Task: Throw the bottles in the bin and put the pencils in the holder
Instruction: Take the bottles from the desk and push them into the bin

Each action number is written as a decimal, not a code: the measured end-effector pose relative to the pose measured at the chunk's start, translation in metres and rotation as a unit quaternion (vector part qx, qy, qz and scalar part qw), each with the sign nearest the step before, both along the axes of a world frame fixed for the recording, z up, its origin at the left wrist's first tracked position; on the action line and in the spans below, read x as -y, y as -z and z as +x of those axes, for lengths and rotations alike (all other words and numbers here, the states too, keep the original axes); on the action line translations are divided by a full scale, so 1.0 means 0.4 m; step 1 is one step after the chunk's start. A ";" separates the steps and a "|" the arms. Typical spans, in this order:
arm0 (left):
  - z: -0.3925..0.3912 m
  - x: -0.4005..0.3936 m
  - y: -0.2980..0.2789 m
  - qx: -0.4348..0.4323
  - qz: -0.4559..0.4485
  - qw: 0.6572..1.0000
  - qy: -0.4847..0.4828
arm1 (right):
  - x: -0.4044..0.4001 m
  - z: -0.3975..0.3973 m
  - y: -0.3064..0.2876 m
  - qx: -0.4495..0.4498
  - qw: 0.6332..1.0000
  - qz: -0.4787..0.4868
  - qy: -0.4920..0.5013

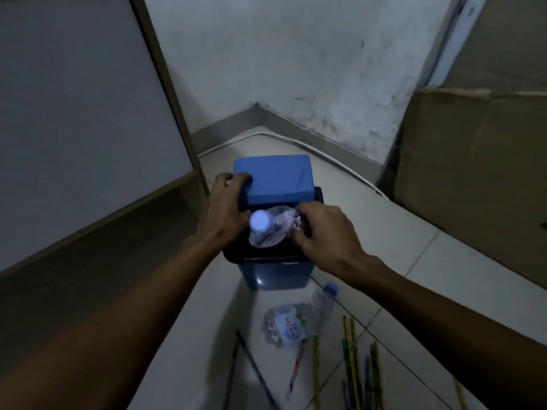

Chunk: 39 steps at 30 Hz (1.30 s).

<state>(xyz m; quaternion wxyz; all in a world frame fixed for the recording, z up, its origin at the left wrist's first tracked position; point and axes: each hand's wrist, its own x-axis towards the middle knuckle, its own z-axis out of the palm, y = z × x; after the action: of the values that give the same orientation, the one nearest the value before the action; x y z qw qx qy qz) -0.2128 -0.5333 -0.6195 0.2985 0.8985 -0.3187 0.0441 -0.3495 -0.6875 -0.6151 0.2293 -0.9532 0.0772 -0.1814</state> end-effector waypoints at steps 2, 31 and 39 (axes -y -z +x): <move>0.002 -0.002 -0.001 -0.043 -0.061 0.997 -0.013 | -0.008 0.008 -0.005 -0.033 0.997 -0.071 0.017; -0.019 -0.002 -0.019 -0.238 -0.308 0.917 -0.086 | -0.005 -0.151 0.313 -0.319 0.939 -0.107 -0.064; -0.033 0.000 -0.028 -0.258 -0.318 0.907 -0.099 | 0.028 -0.152 0.445 -0.399 0.906 -0.110 -0.092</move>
<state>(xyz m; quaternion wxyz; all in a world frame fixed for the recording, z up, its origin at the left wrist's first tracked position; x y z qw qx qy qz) -0.2258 -0.5332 -0.6084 0.6346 0.7627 -0.1091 -0.0610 -0.4105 -0.6987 -0.7930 0.0891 -0.9680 0.0536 0.2285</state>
